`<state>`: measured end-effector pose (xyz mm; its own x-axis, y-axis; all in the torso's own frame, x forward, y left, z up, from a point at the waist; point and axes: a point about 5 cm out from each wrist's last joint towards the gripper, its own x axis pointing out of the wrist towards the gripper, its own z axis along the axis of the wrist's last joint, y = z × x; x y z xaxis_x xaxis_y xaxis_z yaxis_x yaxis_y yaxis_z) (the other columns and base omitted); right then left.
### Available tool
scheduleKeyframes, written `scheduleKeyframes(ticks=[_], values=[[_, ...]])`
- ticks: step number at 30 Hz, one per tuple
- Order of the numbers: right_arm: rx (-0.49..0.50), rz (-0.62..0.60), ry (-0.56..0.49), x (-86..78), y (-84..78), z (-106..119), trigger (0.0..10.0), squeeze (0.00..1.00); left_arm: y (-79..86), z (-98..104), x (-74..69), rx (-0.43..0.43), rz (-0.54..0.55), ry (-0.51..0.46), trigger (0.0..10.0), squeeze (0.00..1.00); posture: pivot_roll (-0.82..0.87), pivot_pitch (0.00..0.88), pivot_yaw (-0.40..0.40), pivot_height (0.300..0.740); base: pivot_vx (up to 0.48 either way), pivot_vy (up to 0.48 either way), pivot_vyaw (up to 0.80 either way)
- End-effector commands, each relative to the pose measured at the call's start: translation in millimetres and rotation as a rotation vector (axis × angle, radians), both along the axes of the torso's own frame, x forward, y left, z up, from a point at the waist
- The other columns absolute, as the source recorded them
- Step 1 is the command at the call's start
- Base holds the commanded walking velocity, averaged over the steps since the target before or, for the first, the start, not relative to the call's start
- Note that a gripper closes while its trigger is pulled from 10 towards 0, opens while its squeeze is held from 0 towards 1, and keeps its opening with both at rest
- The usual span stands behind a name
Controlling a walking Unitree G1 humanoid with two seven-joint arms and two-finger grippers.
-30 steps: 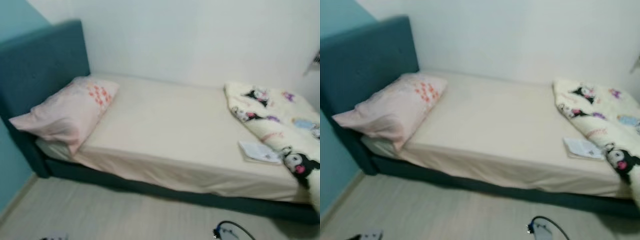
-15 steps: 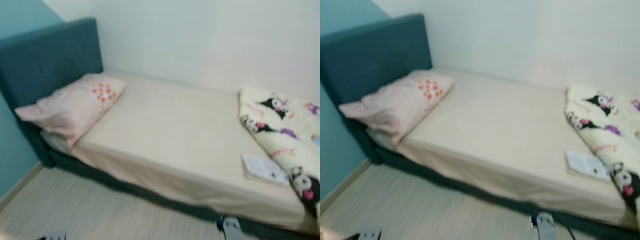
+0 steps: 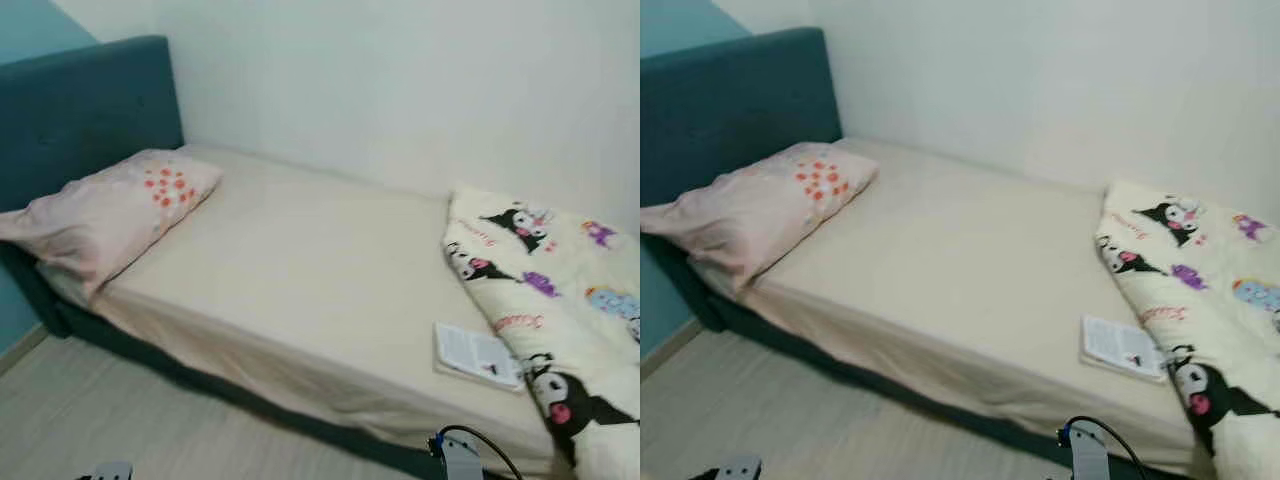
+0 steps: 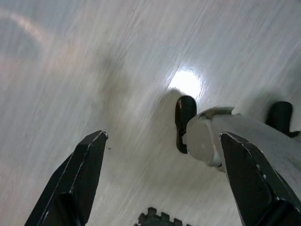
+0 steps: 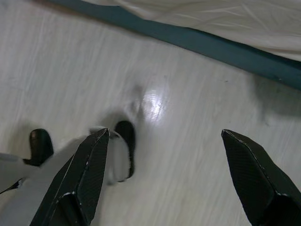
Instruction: Clean up the room
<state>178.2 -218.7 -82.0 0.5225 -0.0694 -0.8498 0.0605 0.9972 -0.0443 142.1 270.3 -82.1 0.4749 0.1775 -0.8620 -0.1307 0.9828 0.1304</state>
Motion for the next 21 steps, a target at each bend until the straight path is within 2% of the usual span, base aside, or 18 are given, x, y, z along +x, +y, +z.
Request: scheduleKeyframes(ticks=[1,12,15,16,17,18,20,21], values=[[-0.002,-0.025,0.000,-1.8,-4.0,0,10.0,0.00,-1.8,-1,-1.9,-0.006,0.001,0.006,10.0,0.00,-0.05,0.000,-0.054,0.708,0.000,-0.480,0.00],[0.004,-0.044,-0.013,1.0,-5.0,2,10.0,0.00,-6.5,-1,3.7,-0.022,-0.007,-0.020,10.0,0.00,-0.05,0.000,-0.053,0.708,0.000,-0.480,0.00],[0.020,-0.073,-0.064,14.9,-5.7,9,10.0,0.00,-8.7,0,7.2,-0.034,0.002,-0.039,10.0,0.00,-0.05,0.000,-0.050,0.708,0.000,-0.480,0.00],[0.020,-0.073,-0.064,14.9,-5.7,9,10.0,0.00,-8.7,0,7.2,-0.034,0.002,-0.039,10.0,0.00,-0.05,0.000,-0.050,0.708,0.000,-0.480,0.00],[0.026,-0.076,-0.091,22.3,-5.2,13,10.0,0.00,-9.6,1,8.9,-0.037,0.002,-0.047,10.0,0.00,-0.05,0.000,-0.051,0.708,0.000,-0.480,0.00],[0.038,-0.080,-0.147,38.3,-4.5,22,10.0,0.00,-11.3,1,12.0,-0.041,-0.003,-0.060,10.0,0.00,-0.05,0.000,-0.052,0.708,0.000,-0.480,0.00],[0.041,-0.081,-0.160,42.1,-4.4,24,10.0,0.00,-11.7,2,12.7,-0.042,-0.005,-0.062,10.0,0.00,-0.05,0.000,-0.052,0.708,0.000,-0.480,0.00],[0.048,-0.075,-0.182,49.2,-3.6,28,10.0,0.00,-19.8,1,16.5,-0.050,-0.011,-0.071,10.0,0.00,-0.05,0.000,-0.053,0.708,0.000,-0.480,-0.43]])
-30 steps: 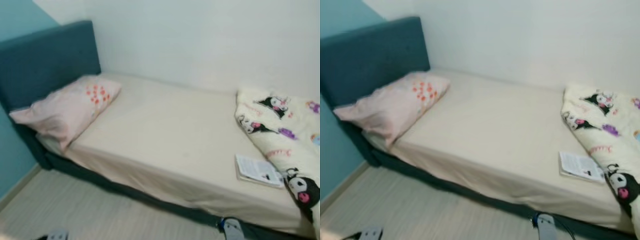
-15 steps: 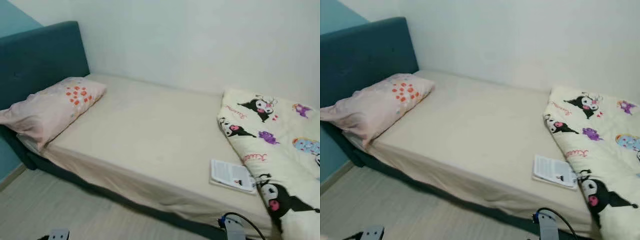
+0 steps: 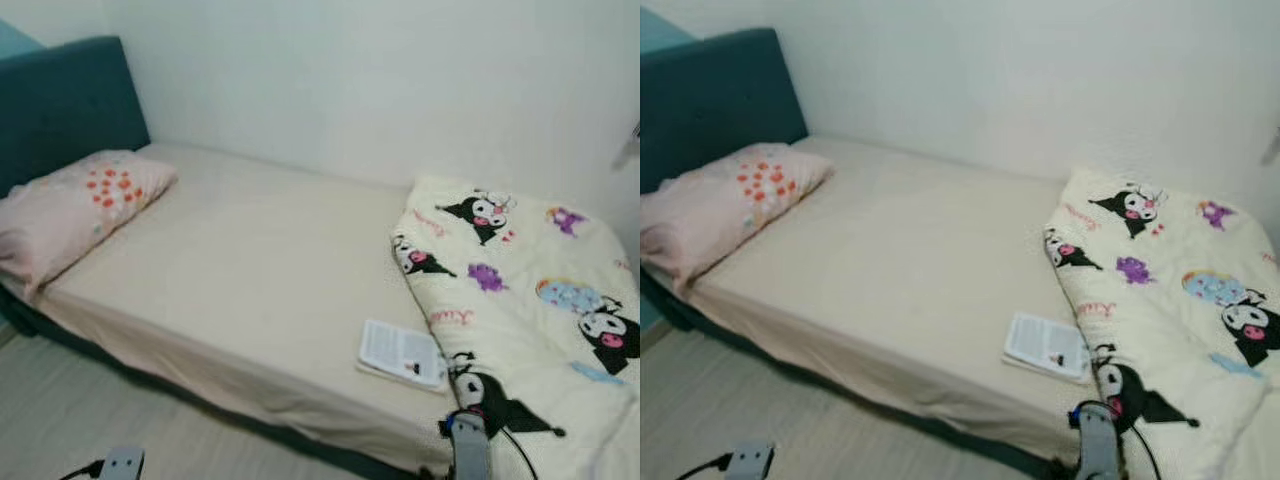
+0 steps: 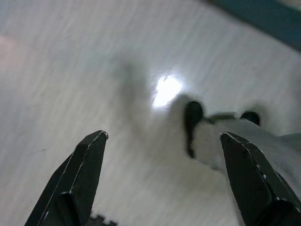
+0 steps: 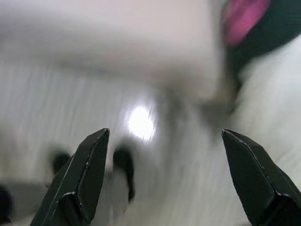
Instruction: Clean up the room
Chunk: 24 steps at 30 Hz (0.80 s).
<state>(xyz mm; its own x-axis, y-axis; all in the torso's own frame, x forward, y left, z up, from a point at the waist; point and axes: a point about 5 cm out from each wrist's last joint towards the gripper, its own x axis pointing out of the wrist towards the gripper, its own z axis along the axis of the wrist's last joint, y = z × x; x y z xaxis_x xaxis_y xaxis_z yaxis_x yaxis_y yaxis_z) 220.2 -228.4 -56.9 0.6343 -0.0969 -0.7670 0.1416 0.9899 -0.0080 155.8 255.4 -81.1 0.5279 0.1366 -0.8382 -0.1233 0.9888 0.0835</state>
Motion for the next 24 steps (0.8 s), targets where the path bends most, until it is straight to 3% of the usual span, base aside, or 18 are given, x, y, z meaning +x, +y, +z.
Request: scheduleKeyframes(ticks=[1,3,4,5,8,10,14,18,22,23,24], values=[[0.027,0.009,-0.051,11.5,6.8,6,10.0,0.00,-10.9,-1,5.4,-0.016,-0.002,-0.017,10.0,0.00,-0.05,0.000,-0.053,0.708,0.000,-0.480,-0.43],[0.030,0.018,-0.126,33.2,7.1,22,10.0,0.00,-46.6,-2,21.3,-0.047,-0.033,-0.051,10.0,0.00,-0.05,0.000,-0.055,0.708,0.000,-0.480,-0.76],[0.030,0.018,-0.126,33.2,7.1,22,10.0,0.00,-46.6,-2,21.3,-0.047,-0.033,-0.051,10.0,0.00,-0.05,0.000,-0.055,0.708,0.000,-0.480,-0.76],[0.037,0.021,-0.189,50.3,7.8,35,10.0,0.00,-68.8,0,33.2,-0.067,-0.052,-0.079,10.0,0.00,-0.05,0.000,-0.057,0.708,0.000,-0.480,-0.75],[0.044,0.019,-0.207,54.6,8.3,39,10.0,0.00,-72.4,1,35.8,-0.070,-0.055,-0.086,10.0,0.00,-0.05,0.000,-0.057,0.708,0.000,-0.480,-0.75],[0.054,0.020,-0.285,72.8,9.4,56,10.0,0.00,-72.7,3,40.3,-0.070,-0.063,-0.100,10.0,0.00,-0.06,0.000,-0.046,0.708,0.000,-0.240,-0.75],[0.042,0.041,-0.384,94.3,9.9,80,10.0,0.00,-65.3,6,43.5,-0.057,-0.048,-0.116,10.0,0.00,-0.06,0.000,-0.041,0.708,0.000,0.000,-0.75],[0.050,0.043,-0.444,105.4,11.3,93,10.0,0.00,-61.2,11,52.0,-0.052,-0.025,-0.157,10.0,0.00,-0.06,0.000,-0.043,0.708,0.000,0.000,-0.75],[0.048,0.078,-0.470,109.8,16.4,98,10.0,0.00,-60.0,16,59.1,-0.050,-0.007,-0.195,10.0,0.00,-0.06,0.000,-0.043,0.708,0.000,0.000,0.00],[0.048,0.172,-0.473,111.5,29.6,98,10.0,0.00,-55.5,26,73.0,-0.043,0.024,-0.258,10.0,0.00,-0.07,0.000,-0.044,0.708,0.000,0.000,0.00],[0.048,0.172,-0.473,111.5,29.6,98,10.0,0.00,-55.5,26,73.0,-0.043,0.024,-0.258,10.0,0.00,-0.07,0.000,-0.044,0.708,0.000,0.000,0.00]])
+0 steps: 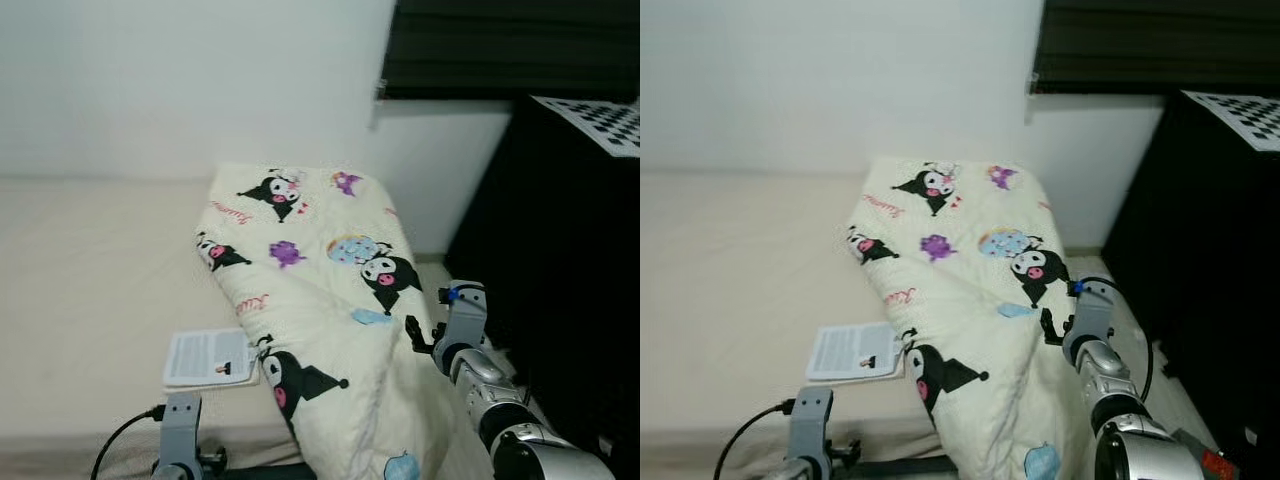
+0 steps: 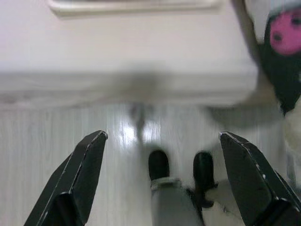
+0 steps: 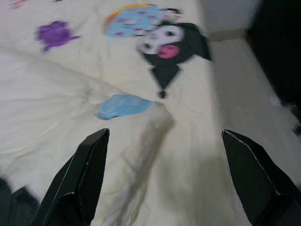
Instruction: Clean up the room
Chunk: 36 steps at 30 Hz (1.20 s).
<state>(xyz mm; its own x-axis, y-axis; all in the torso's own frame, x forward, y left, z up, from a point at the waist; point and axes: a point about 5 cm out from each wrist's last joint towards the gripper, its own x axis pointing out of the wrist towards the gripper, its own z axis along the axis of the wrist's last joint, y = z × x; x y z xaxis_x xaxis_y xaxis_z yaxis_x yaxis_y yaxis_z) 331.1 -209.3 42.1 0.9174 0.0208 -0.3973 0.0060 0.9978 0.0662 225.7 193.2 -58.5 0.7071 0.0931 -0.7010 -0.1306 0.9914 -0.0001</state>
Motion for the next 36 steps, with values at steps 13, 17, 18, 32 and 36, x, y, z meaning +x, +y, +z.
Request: scheduleKeyframes(ticks=[13,17,18,32,36], values=[[0.011,0.191,-0.008,-3.4,37.0,-8,10.0,0.00,16.5,32,39.0,0.016,0.123,-0.164,10.0,0.00,-0.07,0.000,-0.039,0.708,0.000,-0.222,0.00],[0.024,0.207,-0.018,-3.5,39.1,-8,10.0,0.00,17.8,37,44.2,0.015,0.143,-0.197,10.0,0.00,-0.07,0.000,-0.041,0.708,0.000,0.000,0.00],[0.030,0.219,-0.024,-2.9,41.0,-7,10.0,0.00,20.6,43,48.8,0.026,0.153,-0.223,10.0,0.00,-0.07,0.000,-0.044,0.708,0.000,0.000,0.00],[0.146,0.278,-0.046,3.6,51.8,3,10.0,0.00,45.9,77,76.7,-0.215,0.439,-0.407,10.0,0.00,-0.08,0.000,-0.041,0.669,0.000,0.000,0.00],[0.179,0.280,-0.068,6.3,51.0,8,10.0,0.00,47.7,74,73.1,-0.269,0.511,-0.409,10.0,0.00,-0.09,0.000,-0.037,0.659,0.000,0.000,0.00]])
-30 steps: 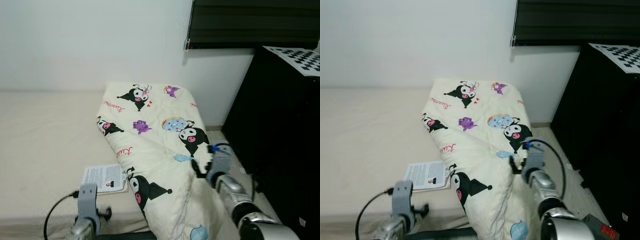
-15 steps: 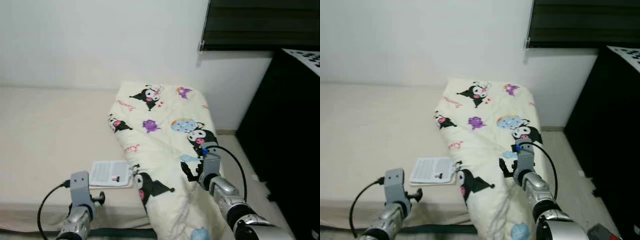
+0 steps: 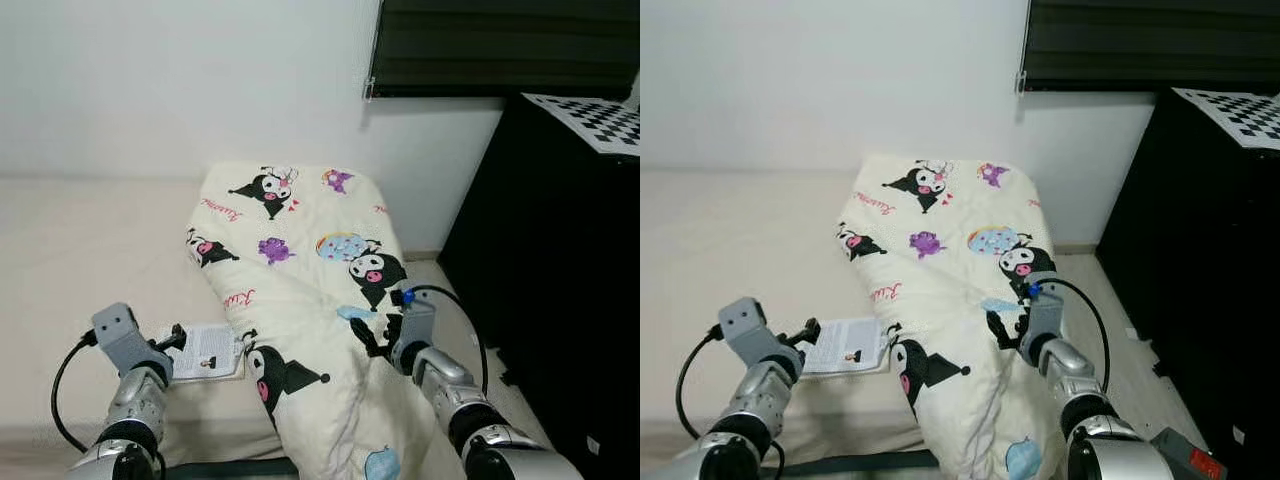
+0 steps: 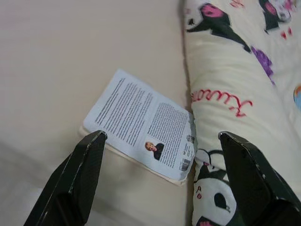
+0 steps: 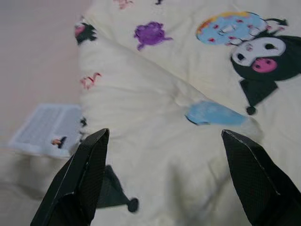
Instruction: Clean up the room
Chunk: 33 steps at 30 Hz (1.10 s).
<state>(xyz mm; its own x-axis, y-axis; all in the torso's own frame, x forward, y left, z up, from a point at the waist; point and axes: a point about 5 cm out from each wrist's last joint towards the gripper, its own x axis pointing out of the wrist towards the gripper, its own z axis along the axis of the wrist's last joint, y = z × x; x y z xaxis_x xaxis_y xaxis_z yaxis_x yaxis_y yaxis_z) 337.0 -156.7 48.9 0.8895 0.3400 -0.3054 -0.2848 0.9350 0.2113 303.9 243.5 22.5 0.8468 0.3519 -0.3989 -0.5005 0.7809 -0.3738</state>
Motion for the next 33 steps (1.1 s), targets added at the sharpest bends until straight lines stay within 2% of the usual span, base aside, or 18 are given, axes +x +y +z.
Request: scheduleKeyframes(ticks=[1,3,5,6,7,8,9,11,17,21,24,26,31,33], values=[[0.019,-0.011,-0.007,2.3,-3.6,4,10.0,0.00,-2.2,-11,-8.0,-0.075,0.032,0.022,10.0,0.00,-0.09,0.000,-0.037,0.654,0.000,0.000,0.00],[0.019,-0.012,-0.014,3.5,-5.1,6,10.0,0.00,-1.9,-13,-9.9,-0.107,0.048,0.016,10.0,0.00,-0.09,0.000,-0.037,0.649,0.000,0.000,0.00],[0.041,-0.020,-0.038,7.5,-9.9,13,10.0,0.00,-2.6,-16,-13.2,-0.192,0.073,-0.019,10.0,0.00,-0.09,0.000,-0.041,0.639,0.000,0.000,0.00],[0.056,-0.021,-0.049,9.1,-11.4,16,10.0,0.00,-2.9,-17,-14.1,-0.227,0.076,-0.037,10.0,0.00,-0.09,0.000,-0.041,0.634,0.000,0.000,0.00],[0.056,-0.021,-0.049,9.1,-11.4,16,10.0,0.00,-2.9,-17,-14.1,-0.227,0.076,-0.037,10.0,0.00,-0.09,0.000,-0.041,0.634,0.000,0.000,0.00],[0.086,-0.022,-0.072,12.8,-13.8,24,10.0,0.00,-4.0,-18,-15.3,-0.287,0.071,-0.076,10.0,0.00,-0.09,0.000,-0.041,0.624,0.000,0.000,0.00],[0.086,-0.022,-0.072,12.8,-13.8,24,10.0,0.00,-4.0,-18,-15.3,-0.287,0.071,-0.076,10.0,0.00,-0.09,0.000,-0.041,0.624,0.000,0.000,0.00],[0.117,-0.026,-0.097,16.6,-16.0,31,10.0,0.00,-6.1,-20,-16.3,-0.345,0.063,-0.116,10.0,0.00,-0.09,0.000,-0.041,0.614,0.000,0.000,0.00],[0.173,-0.029,-0.126,20.2,-16.8,40,10.0,0.00,-11.3,-21,-16.7,-0.416,0.053,-0.160,10.0,0.00,-0.09,0.000,-0.041,0.599,0.000,0.000,0.00],[0.196,-0.029,-0.135,21.1,-16.7,42,10.0,0.00,-14.5,-21,-16.4,-0.432,0.044,-0.170,10.0,0.00,-0.09,0.000,-0.042,0.594,0.000,0.000,0.00],[0.295,-0.039,-0.169,23.4,-19.2,51,10.0,0.00,-30.9,-20,-11.7,-0.521,0.010,-0.227,10.0,0.00,-0.09,0.000,-0.037,0.579,0.000,0.000,0.00],[0.338,-0.033,-0.184,23.9,-19.7,55,10.0,0.00,-36.2,-18,-8.9,-0.561,0.007,-0.256,10.0,0.00,-0.09,0.000,-0.038,0.569,0.000,0.000,0.00],[0.382,-0.013,-0.207,24.1,-17.9,60,10.0,0.00,-37.5,-12,-3.4,-0.605,0.020,-0.304,10.0,0.00,-0.09,0.000,-0.038,0.559,0.000,0.000,0.00],[0.422,0.020,-0.231,23.1,-14.0,66,10.0,0.00,-36.6,-1,5.5,-0.650,0.024,-0.376,10.0,0.00,-0.09,0.001,-0.033,0.549,0.000,0.000,0.00]])
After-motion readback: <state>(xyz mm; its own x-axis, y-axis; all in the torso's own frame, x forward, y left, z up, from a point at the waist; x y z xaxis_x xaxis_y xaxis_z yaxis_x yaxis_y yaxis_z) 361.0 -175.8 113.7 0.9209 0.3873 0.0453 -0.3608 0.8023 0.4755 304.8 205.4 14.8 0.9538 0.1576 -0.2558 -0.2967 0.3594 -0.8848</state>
